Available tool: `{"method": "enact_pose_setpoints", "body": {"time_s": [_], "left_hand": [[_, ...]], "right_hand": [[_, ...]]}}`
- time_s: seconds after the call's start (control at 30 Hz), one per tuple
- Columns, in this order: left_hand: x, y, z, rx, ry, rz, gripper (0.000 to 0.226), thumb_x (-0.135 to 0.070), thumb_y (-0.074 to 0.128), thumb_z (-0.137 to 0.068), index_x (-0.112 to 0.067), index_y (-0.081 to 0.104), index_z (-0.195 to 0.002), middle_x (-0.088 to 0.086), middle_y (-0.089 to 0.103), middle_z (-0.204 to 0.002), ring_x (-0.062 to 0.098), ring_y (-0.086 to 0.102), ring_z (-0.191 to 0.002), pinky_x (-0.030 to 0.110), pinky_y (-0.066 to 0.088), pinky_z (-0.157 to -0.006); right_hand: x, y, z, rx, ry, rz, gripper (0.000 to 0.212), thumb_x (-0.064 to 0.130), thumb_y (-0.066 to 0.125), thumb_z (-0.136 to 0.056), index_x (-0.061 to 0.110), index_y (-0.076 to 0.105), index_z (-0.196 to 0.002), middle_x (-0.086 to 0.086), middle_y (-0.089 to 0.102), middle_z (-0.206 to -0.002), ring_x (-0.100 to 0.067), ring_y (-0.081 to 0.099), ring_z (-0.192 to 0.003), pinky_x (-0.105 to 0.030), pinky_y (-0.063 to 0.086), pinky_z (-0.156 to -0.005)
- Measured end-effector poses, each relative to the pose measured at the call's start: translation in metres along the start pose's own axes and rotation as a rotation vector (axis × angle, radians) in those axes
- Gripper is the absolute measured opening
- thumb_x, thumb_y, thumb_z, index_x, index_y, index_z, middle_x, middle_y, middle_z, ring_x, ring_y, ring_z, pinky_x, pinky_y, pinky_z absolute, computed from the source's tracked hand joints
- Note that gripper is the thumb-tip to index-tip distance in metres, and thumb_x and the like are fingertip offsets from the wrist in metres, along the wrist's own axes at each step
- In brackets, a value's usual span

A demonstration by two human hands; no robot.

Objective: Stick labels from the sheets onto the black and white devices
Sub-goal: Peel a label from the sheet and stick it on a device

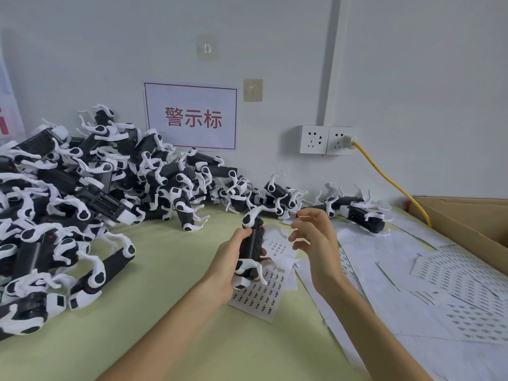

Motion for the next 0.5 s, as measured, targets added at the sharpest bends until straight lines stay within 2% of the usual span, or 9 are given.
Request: {"method": "enact_pose_setpoints", "body": {"time_s": [0.07,0.13,0.2,0.27,0.33,0.43,0.5], "left_hand": [[0.002,0.0,-0.001,0.028,-0.048,0.042,0.039,-0.047,0.061,-0.093,-0.01,0.073,-0.102,0.006,0.076,-0.088,0.026,0.069,-0.08,0.032,0.038,-0.066],[0.003,0.0,-0.001,0.054,-0.063,0.064,0.039,-0.043,0.067,-0.09,-0.007,0.071,-0.103,0.009,0.076,-0.089,0.026,0.073,-0.07,0.03,0.044,-0.058],[0.003,0.0,-0.002,0.062,-0.048,0.08,0.037,-0.038,0.069,-0.09,-0.005,0.071,-0.106,0.012,0.078,-0.093,0.03,0.075,-0.076,0.038,0.052,-0.067],[0.002,0.001,-0.002,0.08,-0.04,0.08,0.032,-0.033,0.067,-0.093,-0.005,0.07,-0.11,0.013,0.078,-0.098,0.032,0.076,-0.082,0.04,0.055,-0.07],[0.001,0.003,0.0,0.11,-0.054,0.081,0.029,-0.03,0.062,-0.097,-0.007,0.07,-0.113,0.012,0.079,-0.1,0.031,0.076,-0.081,0.036,0.058,-0.062],[0.004,0.01,0.007,0.235,-0.127,0.073,0.026,-0.025,0.066,-0.091,-0.008,0.074,-0.109,0.01,0.078,-0.105,0.029,0.076,-0.084,0.029,0.055,-0.05],[0.006,0.017,0.013,0.369,-0.157,0.089,0.024,-0.023,0.073,-0.081,-0.007,0.08,-0.098,0.012,0.077,-0.1,0.029,0.076,-0.081,0.028,0.055,-0.053]], "right_hand": [[-0.001,-0.001,-0.001,0.01,0.015,0.002,0.026,0.015,0.065,-0.082,0.009,0.059,-0.107,-0.007,0.061,-0.094,-0.017,0.059,-0.067,-0.028,0.047,-0.062],[-0.002,0.001,-0.001,0.024,0.02,0.018,0.028,0.014,0.065,-0.083,0.007,0.058,-0.11,-0.007,0.061,-0.096,-0.017,0.059,-0.068,-0.028,0.047,-0.062],[-0.002,0.003,0.001,0.016,0.026,0.054,0.036,0.02,0.063,-0.076,0.009,0.059,-0.11,-0.002,0.063,-0.094,-0.015,0.06,-0.071,-0.026,0.047,-0.064],[-0.002,0.003,0.002,-0.008,0.018,0.119,0.038,0.025,0.062,-0.073,0.014,0.061,-0.109,0.002,0.065,-0.097,-0.013,0.062,-0.082,-0.025,0.046,-0.069],[-0.004,0.002,0.002,-0.01,0.037,0.15,0.04,0.032,0.061,-0.073,0.02,0.064,-0.111,0.004,0.067,-0.106,-0.012,0.063,-0.097,-0.026,0.045,-0.076],[-0.009,0.005,0.0,0.097,0.146,0.155,0.039,0.05,0.06,-0.08,0.033,0.069,-0.114,0.009,0.067,-0.123,-0.01,0.062,-0.112,-0.031,0.047,-0.086],[-0.014,0.009,0.002,0.23,0.23,0.151,0.039,0.06,0.054,-0.089,0.035,0.073,-0.113,0.008,0.069,-0.125,-0.011,0.065,-0.107,-0.035,0.051,-0.089]]}}
Point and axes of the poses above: each hand's wrist, its own z-axis away from the middle knuckle, its own y-axis out of the palm, x = y × z, the point moved 6 cm from there along -z, towards the middle knuckle
